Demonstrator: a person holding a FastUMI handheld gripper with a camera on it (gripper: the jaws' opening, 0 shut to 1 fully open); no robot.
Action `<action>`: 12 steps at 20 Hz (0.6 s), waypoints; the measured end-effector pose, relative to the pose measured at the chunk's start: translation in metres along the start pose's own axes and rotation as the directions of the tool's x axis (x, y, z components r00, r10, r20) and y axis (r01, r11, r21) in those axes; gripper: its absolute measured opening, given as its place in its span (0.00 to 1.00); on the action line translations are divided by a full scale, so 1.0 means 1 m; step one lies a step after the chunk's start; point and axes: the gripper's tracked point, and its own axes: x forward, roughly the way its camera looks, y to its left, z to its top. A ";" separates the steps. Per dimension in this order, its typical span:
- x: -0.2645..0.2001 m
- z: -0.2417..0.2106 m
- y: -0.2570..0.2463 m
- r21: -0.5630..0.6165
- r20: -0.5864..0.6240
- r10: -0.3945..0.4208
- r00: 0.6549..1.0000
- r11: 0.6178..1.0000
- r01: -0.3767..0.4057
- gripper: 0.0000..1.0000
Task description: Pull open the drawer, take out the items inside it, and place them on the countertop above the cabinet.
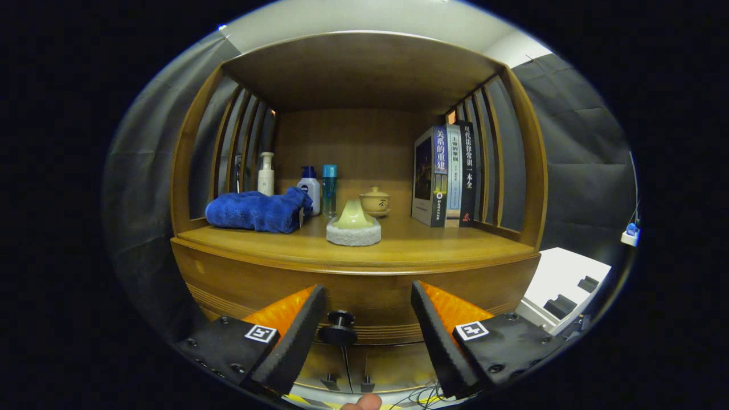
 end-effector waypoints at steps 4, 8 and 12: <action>-0.034 0.031 0.000 -0.029 0.015 -0.006 1.000 1.000 0.006 0.98; -0.074 0.081 0.009 -0.007 0.090 0.041 0.995 0.999 -0.041 0.98; -0.115 0.120 -0.005 -0.007 0.135 0.002 0.991 1.000 -0.001 0.98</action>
